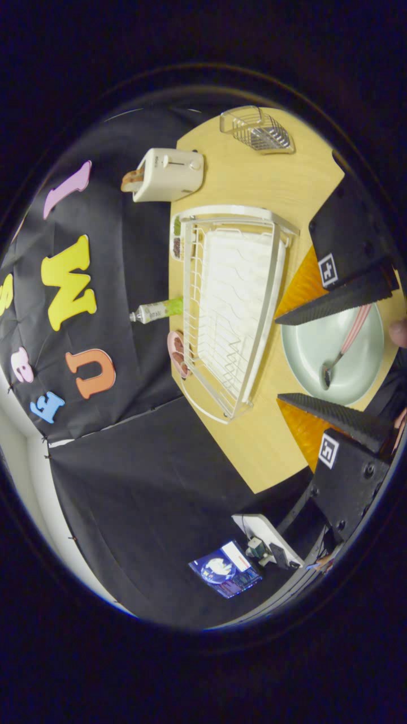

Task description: Take the plate from the dish rack, then take the spoon from the basket and place it into the plate.

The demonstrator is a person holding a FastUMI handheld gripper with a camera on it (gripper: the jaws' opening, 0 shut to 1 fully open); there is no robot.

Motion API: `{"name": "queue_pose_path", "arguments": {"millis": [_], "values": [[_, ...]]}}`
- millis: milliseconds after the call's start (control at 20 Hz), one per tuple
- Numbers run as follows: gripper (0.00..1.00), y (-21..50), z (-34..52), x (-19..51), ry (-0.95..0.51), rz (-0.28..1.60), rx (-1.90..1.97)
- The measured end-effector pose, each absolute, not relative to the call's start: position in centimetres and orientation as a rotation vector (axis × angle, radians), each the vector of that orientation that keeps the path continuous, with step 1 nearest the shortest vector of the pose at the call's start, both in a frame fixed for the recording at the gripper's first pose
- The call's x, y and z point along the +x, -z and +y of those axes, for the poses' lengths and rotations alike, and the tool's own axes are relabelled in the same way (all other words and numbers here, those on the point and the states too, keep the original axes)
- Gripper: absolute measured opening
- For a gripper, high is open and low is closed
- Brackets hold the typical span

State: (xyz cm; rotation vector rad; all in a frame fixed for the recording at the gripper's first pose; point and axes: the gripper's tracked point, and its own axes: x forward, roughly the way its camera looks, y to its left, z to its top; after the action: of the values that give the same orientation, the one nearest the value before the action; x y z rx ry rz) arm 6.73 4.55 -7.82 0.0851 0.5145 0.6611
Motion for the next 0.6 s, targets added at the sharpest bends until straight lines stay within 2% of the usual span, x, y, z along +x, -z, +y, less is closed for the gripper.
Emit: {"name": "queue_pose_path", "arguments": {"millis": [200, 600], "values": [[0.98, 5.8, 1.2, 7.3, -0.488, 0.36, 0.035], [0.98, 0.1, -3.7, 1.6, -0.214, 0.076, 0.054]]}}
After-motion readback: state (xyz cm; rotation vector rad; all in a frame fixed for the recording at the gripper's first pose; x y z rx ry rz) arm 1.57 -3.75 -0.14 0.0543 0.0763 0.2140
